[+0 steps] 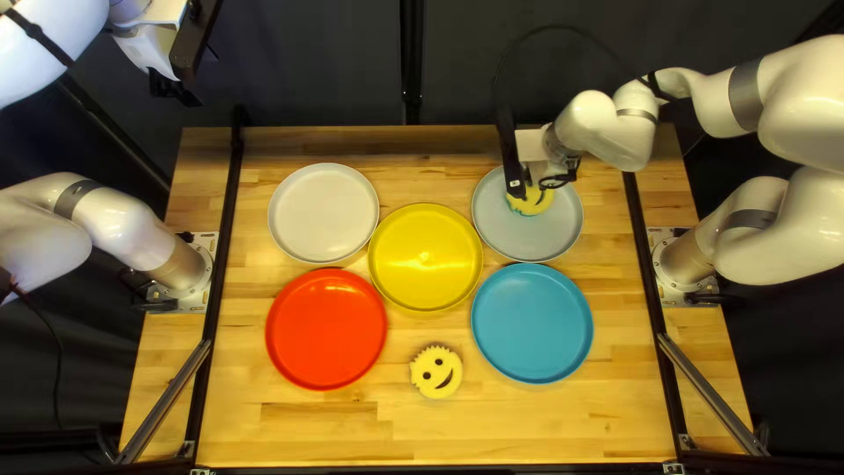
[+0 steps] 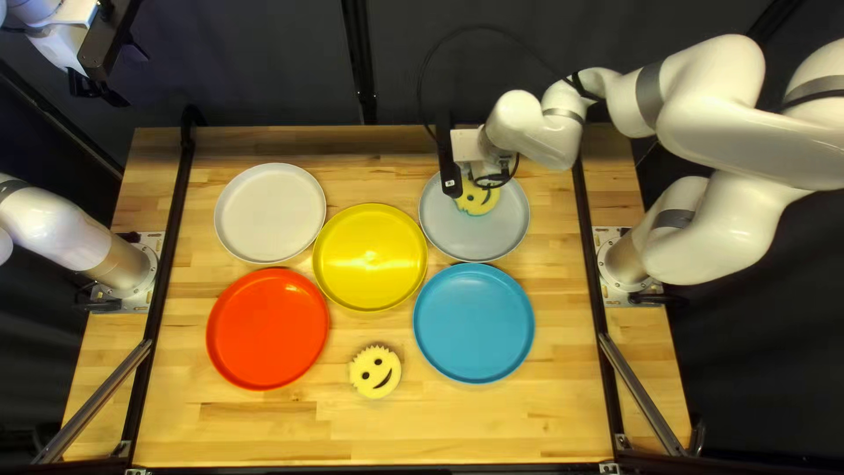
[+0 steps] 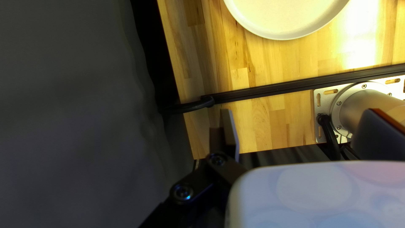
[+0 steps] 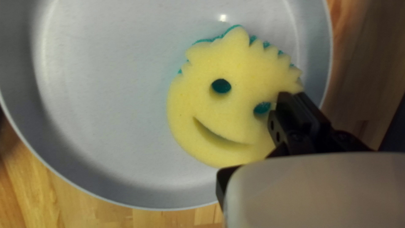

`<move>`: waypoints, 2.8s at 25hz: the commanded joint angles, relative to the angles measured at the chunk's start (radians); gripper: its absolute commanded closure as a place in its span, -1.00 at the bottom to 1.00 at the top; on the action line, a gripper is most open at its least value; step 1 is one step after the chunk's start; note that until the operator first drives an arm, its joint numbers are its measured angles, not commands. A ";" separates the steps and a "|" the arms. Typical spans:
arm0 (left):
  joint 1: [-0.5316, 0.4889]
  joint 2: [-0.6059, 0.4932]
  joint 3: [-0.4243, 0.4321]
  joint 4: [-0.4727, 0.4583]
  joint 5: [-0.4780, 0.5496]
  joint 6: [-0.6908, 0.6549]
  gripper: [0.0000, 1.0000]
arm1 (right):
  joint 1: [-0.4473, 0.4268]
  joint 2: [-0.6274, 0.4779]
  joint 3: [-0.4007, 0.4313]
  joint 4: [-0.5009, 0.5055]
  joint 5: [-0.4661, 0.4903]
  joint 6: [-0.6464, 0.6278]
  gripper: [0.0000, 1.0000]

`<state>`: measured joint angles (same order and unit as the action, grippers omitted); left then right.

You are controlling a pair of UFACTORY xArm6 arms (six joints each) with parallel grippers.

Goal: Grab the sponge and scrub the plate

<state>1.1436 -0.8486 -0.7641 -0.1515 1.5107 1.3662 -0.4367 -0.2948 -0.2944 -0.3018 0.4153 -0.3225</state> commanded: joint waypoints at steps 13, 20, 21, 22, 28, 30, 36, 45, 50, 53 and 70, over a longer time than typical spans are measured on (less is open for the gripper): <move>0.000 0.000 0.000 0.000 0.000 0.000 -1.00 | -0.035 -0.065 0.078 -0.003 -0.023 -0.064 1.00; 0.000 0.000 0.000 0.000 0.000 0.000 -1.00 | -0.120 0.033 0.000 0.041 -0.053 -0.184 1.00; 0.000 0.000 0.000 0.000 0.000 0.000 -1.00 | -0.134 0.045 -0.010 0.047 -0.055 -0.202 1.00; 0.000 0.000 0.000 0.000 0.000 0.000 -1.00 | -0.142 0.051 -0.016 0.051 -0.056 -0.214 1.00; 0.000 0.000 0.000 0.000 0.000 0.000 -1.00 | -0.141 0.031 -0.006 0.050 -0.047 -0.216 1.00; 0.000 0.000 0.000 0.000 0.000 0.000 -1.00 | -0.132 0.019 0.011 0.041 -0.051 -0.202 1.00; 0.000 0.000 0.000 0.000 0.000 0.000 -1.00 | -0.095 -0.033 0.066 0.007 -0.050 -0.149 1.00; 0.000 0.000 0.000 0.000 0.000 0.000 -1.00 | 0.009 -0.158 0.148 -0.040 0.008 -0.021 1.00; 0.000 0.000 0.000 0.000 0.000 0.000 -1.00 | 0.091 -0.179 0.149 -0.074 0.043 0.077 1.00; 0.000 0.000 0.000 0.000 0.000 0.000 -1.00 | 0.083 -0.161 0.141 -0.084 0.030 0.075 1.00; 0.000 0.000 0.000 0.000 0.000 0.000 -1.00 | -0.150 0.146 -0.100 -0.006 -0.054 -0.193 1.00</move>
<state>1.1436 -0.8486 -0.7641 -0.1515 1.5107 1.3662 -0.5654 -0.1803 -0.3638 -0.3249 0.3651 -0.4854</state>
